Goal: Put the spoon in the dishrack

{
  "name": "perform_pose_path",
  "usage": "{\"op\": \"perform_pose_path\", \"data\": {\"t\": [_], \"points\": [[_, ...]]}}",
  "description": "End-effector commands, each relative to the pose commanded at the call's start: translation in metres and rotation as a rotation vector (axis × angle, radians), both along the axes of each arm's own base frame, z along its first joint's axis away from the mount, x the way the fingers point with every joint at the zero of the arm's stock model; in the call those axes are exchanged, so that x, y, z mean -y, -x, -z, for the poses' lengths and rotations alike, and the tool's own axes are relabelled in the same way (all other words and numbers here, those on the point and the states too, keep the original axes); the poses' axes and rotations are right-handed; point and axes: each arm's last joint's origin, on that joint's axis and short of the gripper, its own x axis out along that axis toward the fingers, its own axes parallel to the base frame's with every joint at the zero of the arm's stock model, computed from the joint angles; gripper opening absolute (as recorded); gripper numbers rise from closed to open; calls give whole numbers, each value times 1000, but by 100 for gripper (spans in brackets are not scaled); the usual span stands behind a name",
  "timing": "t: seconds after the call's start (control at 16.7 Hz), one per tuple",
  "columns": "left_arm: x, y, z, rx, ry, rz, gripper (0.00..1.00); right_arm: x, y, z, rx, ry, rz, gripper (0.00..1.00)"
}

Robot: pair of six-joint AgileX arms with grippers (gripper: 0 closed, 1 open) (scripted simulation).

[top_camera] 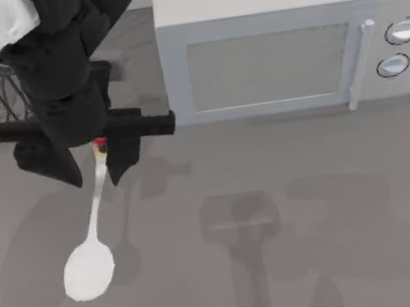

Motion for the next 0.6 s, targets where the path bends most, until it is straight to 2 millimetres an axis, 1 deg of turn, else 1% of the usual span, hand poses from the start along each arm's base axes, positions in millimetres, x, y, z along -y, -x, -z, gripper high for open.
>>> {"op": "perform_pose_path", "data": {"t": [0.12, 0.24, 0.6], "points": [[-4, 6, -27, 15, 9, 0, 0, 0, 0, 0, 0, 0, 0, 100], [-7, 10, -42, 29, 17, 0, 0, 0, 0, 0, 0, 0, 0, 100], [-10, 10, -44, 42, 26, -3, 0, 0, 0, 0, 0, 0, 0, 100]]}}
